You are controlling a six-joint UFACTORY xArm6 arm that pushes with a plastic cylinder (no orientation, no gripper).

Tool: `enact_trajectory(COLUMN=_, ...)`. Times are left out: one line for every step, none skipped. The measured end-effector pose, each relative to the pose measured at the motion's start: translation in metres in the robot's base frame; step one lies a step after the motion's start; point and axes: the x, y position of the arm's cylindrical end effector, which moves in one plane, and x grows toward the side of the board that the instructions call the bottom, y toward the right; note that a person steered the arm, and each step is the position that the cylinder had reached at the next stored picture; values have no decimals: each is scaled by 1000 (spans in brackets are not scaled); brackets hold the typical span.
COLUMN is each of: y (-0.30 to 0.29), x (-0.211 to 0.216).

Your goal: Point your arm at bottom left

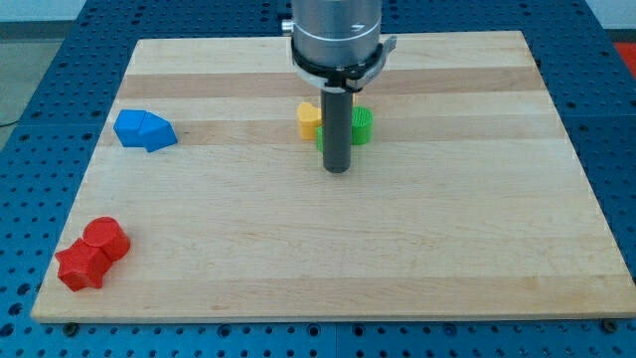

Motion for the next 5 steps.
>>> enact_trajectory(y=8, x=0)
enact_trajectory(y=6, x=22)
enact_trajectory(y=4, x=64)
enact_trajectory(y=4, x=111)
enact_trajectory(y=-10, x=144)
